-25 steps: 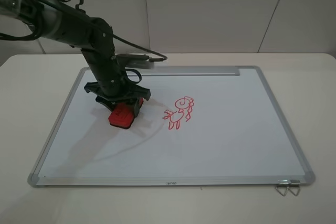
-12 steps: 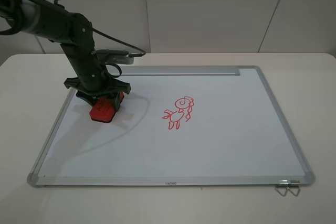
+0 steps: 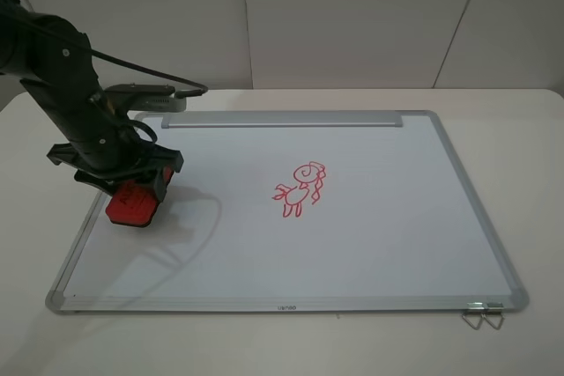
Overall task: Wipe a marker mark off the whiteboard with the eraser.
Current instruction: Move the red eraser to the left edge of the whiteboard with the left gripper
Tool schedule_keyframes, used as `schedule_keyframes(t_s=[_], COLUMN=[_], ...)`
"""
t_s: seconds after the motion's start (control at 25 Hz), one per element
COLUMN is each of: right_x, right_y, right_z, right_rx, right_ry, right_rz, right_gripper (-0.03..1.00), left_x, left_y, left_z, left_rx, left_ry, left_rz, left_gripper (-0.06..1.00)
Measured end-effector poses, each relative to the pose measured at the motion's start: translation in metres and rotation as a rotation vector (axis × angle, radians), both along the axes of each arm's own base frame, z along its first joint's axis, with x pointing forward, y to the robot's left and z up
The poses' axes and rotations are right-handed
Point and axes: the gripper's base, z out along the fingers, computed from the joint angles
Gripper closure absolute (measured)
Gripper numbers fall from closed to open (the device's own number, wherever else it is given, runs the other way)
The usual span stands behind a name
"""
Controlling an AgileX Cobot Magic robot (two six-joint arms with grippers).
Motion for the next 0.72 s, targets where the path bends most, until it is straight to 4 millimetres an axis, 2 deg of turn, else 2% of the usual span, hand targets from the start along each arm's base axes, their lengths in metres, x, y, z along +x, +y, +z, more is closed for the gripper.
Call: schedule_keyframes(t_s=[0.28, 0.44, 0.6, 0.72], right_x=[0.000, 0.000, 0.000, 0.000], right_y=[0.000, 0.000, 0.000, 0.000], right_z=[0.000, 0.000, 0.000, 0.000], right_rx=[0.000, 0.000, 0.000, 0.000], right_ry=[0.000, 0.000, 0.000, 0.000], right_rz=[0.000, 0.000, 0.000, 0.000], right_gripper=[0.24, 0.24, 0.24, 0.24], left_x=[-0.041, -0.062, -0.071, -0.068], left_y=[0.016, 0.024, 0.030, 0.035], left_z=[0.000, -0.007, -0.016, -0.016], left_rx=[-0.028, -0.043, -0.041, -0.050], left_ry=[-0.036, -0.055, -0.047, -0.068], left_rz=[0.092, 0.143, 0.168, 0.194], left_gripper=[0.37, 0.37, 0.37, 0.37])
